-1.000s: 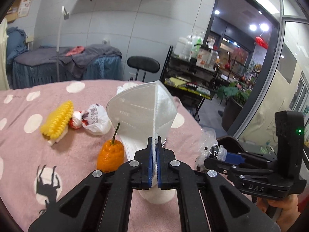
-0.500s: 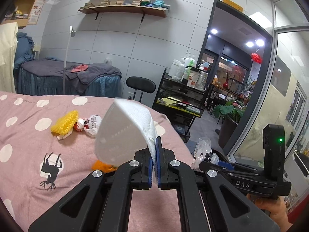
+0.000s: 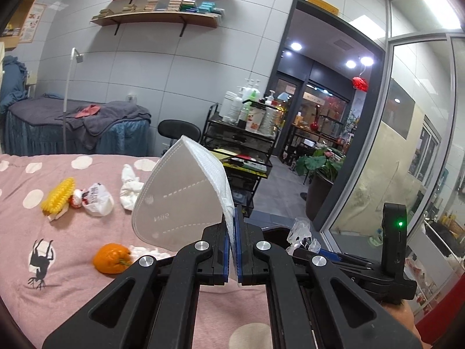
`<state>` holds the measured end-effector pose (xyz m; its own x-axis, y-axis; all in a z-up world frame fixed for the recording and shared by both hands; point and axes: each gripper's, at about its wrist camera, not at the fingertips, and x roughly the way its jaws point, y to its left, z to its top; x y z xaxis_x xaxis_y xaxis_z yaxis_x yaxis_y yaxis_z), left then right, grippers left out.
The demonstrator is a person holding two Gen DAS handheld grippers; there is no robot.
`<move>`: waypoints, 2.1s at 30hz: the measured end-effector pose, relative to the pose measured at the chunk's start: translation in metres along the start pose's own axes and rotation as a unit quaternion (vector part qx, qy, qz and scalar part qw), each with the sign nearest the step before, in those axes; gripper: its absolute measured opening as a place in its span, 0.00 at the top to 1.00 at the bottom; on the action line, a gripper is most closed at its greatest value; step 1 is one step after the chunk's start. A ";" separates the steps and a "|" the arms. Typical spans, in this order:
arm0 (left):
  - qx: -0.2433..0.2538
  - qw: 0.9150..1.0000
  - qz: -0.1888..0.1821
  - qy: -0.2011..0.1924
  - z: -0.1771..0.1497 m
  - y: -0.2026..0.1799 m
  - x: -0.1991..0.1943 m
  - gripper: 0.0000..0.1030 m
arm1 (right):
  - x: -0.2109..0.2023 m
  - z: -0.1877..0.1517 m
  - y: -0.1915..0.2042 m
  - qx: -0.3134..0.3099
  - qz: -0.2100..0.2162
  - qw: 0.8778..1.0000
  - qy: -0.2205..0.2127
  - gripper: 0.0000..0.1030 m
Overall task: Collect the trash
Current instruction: 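Carry the plastic bag over the bin and open the right tool, then carry the white mask over the bin and open the left tool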
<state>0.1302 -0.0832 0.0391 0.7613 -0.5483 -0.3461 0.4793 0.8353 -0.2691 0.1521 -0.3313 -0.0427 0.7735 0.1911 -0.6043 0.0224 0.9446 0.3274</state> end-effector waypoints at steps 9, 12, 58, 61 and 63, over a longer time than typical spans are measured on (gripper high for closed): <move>0.011 0.999 -0.037 0.016 0.002 -0.021 0.020 0.97 | -0.002 -0.004 -0.052 0.040 -0.057 0.998 0.003 0.59; 0.017 0.999 -0.046 0.024 0.001 -0.029 0.027 0.96 | 0.006 -0.008 -0.069 0.055 -0.071 0.996 0.012 0.59; 0.102 0.962 -0.141 0.210 -0.056 -0.142 0.164 0.97 | -0.039 -0.046 -0.169 0.177 -0.203 0.963 -0.021 0.23; 0.113 0.957 -0.132 0.234 -0.064 -0.144 0.174 0.95 | -0.044 -0.047 -0.174 0.181 -0.211 0.960 -0.024 0.23; 0.123 0.953 -0.121 0.248 -0.071 -0.145 0.180 0.87 | -0.046 -0.047 -0.179 0.186 -0.214 0.958 -0.026 0.21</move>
<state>0.1666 -0.3057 -0.0476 0.3443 -0.6260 -0.6997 0.7488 0.6327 -0.1976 0.0825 -0.4964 -0.1072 0.6730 -0.2160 -0.7074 0.5623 0.7708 0.2995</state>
